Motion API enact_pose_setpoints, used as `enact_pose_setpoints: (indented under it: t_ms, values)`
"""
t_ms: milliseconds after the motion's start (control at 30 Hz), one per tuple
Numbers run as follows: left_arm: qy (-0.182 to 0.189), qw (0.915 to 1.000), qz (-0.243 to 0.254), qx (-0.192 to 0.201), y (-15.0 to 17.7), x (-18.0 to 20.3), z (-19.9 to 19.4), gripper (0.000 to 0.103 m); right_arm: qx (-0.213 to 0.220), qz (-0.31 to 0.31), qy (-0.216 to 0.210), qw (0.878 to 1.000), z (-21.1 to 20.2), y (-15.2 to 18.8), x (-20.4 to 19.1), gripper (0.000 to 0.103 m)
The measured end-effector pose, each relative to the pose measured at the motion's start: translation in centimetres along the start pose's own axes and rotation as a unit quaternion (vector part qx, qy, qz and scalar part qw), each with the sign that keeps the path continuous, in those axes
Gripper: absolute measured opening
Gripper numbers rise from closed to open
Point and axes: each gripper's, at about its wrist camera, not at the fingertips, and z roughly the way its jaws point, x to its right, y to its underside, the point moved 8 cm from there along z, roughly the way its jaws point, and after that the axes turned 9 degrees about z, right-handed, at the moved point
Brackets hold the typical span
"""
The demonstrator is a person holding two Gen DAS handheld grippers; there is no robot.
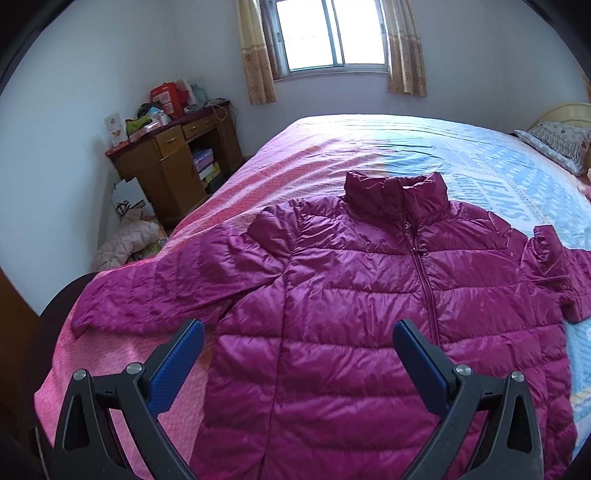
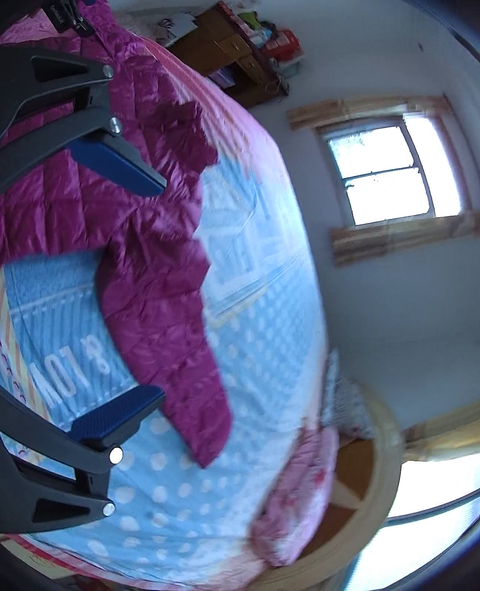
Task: Fold large clothes
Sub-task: 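Grasp the jacket sleeve cuff with the right tool and lift it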
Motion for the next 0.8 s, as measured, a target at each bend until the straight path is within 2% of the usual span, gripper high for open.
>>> enact_pose_setpoints:
  t_ms: [67, 133, 233, 400, 533, 567, 633, 700, 767, 800]
  values:
    - [0.014, 0.9999, 0.0, 0.01, -0.1, 0.0, 1.2, 0.102, -0.013, 0.033, 0.01, 0.999, 1.4, 0.0, 2.9, 0.098]
    - [0.018, 0.9997, -0.012, 0.012, 0.0, -0.5, 2.9, 0.102, -0.033, 0.072, 0.018, 0.997, 3.0, 0.0, 6.3, 0.086]
    - [0.013, 0.9995, -0.029, -0.004, 0.4, -1.4, 5.8, 0.102, -0.054, 0.136, 0.043, 0.988, 5.0, -0.2, 11.7, 0.084]
    - [0.001, 0.9987, -0.05, -0.002, 1.2, -2.4, 9.1, 0.102, -0.047, 0.275, 0.083, 0.957, 7.5, -1.9, 20.2, 0.084]
    - [0.007, 0.9978, -0.065, -0.012, 2.4, -2.3, 11.0, 0.102, -0.053, 0.352, 0.098, 0.929, 10.1, -2.7, 23.8, 0.084]
    - [0.009, 0.9976, -0.065, -0.021, 2.6, -2.2, 11.4, 0.102, -0.046, 0.356, 0.105, 0.927, 10.6, -3.2, 24.1, 0.085]
    - [0.01, 0.9976, -0.062, -0.028, 2.6, -2.0, 11.8, 0.102, -0.039, 0.331, 0.121, 0.935, 11.4, -4.3, 23.5, 0.087]
    - [0.012, 0.9979, -0.054, -0.035, 2.7, -1.7, 12.2, 0.102, -0.052, 0.308, 0.13, 0.941, 12.9, -4.8, 22.8, 0.088]
    - [0.014, 0.9978, -0.052, -0.038, 2.7, -1.5, 12.5, 0.102, -0.063, 0.265, 0.171, 0.947, 14.1, -4.8, 22.1, 0.088]
    - [0.016, 0.9977, -0.053, -0.038, 2.7, -1.5, 12.5, 0.102, -0.067, 0.241, 0.192, 0.949, 14.5, -4.7, 21.9, 0.079]
